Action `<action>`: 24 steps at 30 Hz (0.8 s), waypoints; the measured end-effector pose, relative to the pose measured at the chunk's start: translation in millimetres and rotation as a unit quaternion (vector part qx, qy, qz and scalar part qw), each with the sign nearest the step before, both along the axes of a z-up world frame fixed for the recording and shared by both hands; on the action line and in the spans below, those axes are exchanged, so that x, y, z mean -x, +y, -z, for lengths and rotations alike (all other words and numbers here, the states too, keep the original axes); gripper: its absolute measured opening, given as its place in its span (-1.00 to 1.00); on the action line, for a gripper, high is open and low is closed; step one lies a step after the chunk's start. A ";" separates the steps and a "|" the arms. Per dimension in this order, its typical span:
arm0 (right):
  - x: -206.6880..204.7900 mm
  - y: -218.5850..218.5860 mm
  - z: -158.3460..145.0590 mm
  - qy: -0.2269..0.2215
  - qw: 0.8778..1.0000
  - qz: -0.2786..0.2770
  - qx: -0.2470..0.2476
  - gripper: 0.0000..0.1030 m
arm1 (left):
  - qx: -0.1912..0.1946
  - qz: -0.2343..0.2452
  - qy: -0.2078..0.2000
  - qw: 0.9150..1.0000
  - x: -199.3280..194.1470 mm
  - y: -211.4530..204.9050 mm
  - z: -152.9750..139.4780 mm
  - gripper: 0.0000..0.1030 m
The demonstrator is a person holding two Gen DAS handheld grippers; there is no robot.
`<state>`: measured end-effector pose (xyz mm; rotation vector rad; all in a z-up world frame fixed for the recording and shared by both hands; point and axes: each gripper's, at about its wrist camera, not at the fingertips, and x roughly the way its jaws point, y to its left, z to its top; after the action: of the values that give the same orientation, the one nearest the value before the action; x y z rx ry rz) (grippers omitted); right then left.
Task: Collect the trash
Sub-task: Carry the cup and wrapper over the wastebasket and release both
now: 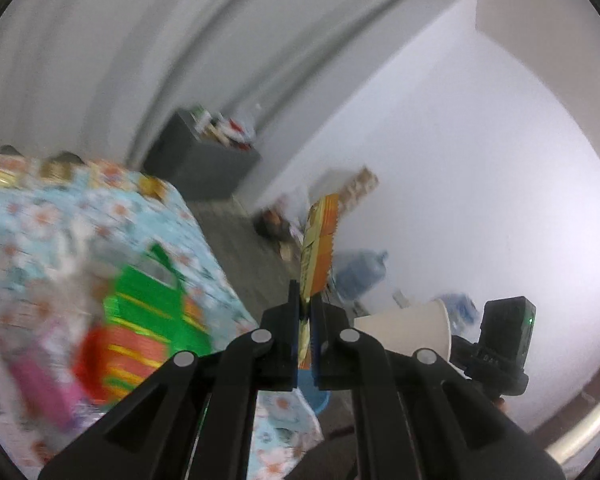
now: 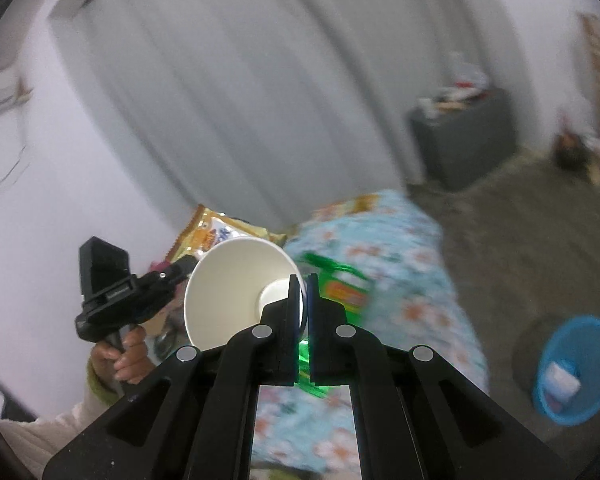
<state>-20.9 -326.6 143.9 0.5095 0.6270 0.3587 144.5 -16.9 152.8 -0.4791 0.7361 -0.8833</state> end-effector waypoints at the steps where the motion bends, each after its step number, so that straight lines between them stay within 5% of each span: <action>1: 7.1 -14.7 4.7 0.005 1.000 0.021 -0.004 -0.97 | -0.007 0.012 0.002 1.000 -0.4 -15.9 1.3 -0.93; 6: 39.9 -81.7 35.0 0.037 0.990 0.134 -0.010 -0.97 | -0.034 0.079 0.002 0.996 2.4 -109.1 7.0 -0.93; 11: 64.2 -151.0 81.6 0.082 0.965 0.244 -0.044 -0.97 | -0.080 0.161 -0.002 0.984 13.6 -216.6 26.9 -0.92; 15: 76.9 -204.4 133.4 0.124 0.935 0.323 -0.078 -0.97 | -0.144 0.208 0.000 0.967 22.7 -297.6 61.0 -0.92; 24: 92.1 -278.7 231.7 0.214 0.880 0.393 -0.158 -0.96 | -0.260 0.283 0.073 0.920 27.4 -430.9 172.5 -0.92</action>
<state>-113.0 -605.3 -87.7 1.1232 0.7324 -0.4517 117.1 -447.8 -19.7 0.1626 1.2381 -1.1399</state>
